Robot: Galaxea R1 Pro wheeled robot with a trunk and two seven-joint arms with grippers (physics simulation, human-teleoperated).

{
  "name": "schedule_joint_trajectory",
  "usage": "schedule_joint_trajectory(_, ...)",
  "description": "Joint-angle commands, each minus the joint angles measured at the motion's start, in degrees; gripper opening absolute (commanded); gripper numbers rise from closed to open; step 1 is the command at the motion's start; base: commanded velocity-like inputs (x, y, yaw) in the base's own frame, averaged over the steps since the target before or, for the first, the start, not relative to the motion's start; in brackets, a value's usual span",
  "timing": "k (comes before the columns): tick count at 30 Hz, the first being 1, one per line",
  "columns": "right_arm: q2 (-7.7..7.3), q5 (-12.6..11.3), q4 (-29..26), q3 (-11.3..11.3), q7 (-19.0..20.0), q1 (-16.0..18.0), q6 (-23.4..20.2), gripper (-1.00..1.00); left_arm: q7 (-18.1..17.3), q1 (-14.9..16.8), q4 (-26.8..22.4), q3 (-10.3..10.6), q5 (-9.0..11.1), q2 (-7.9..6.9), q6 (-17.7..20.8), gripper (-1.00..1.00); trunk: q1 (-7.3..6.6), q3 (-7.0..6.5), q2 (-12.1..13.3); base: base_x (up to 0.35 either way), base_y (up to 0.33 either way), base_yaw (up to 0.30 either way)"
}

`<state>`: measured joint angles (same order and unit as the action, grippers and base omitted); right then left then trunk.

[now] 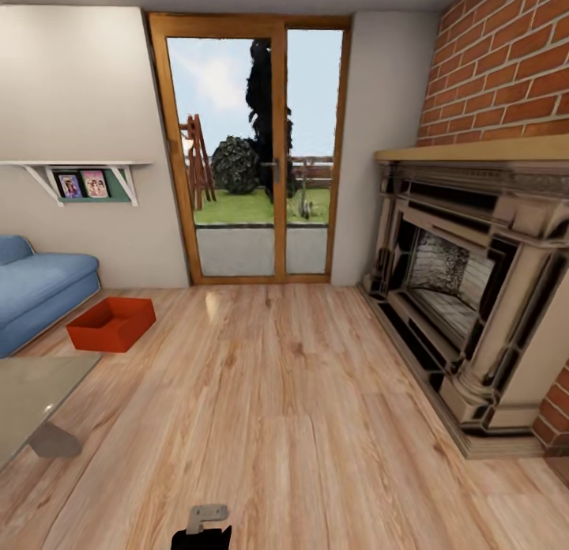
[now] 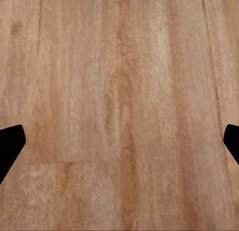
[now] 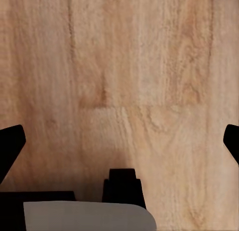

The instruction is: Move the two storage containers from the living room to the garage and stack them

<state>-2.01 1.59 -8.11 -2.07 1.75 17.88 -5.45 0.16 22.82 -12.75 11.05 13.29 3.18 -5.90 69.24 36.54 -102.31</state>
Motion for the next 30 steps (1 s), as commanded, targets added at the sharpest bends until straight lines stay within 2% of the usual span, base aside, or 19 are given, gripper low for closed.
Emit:
schedule_joint_trajectory(1,-0.01,0.2,-0.1,-0.2,0.2,0.0,-0.3,1.0,0.0,0.1,0.1,0.5,0.6,-0.01,-0.3,1.0,0.03,0.06,0.0,0.344,0.0,0.251)
schedule_joint_trajectory(30,-0.01,0.2,-0.1,-0.2,0.2,0.0,-0.3,1.0,0.1,0.0,0.1,0.5,0.6,-0.01,-0.3,1.0,0.03,0.06,0.0,0.344,-0.013,0.25)
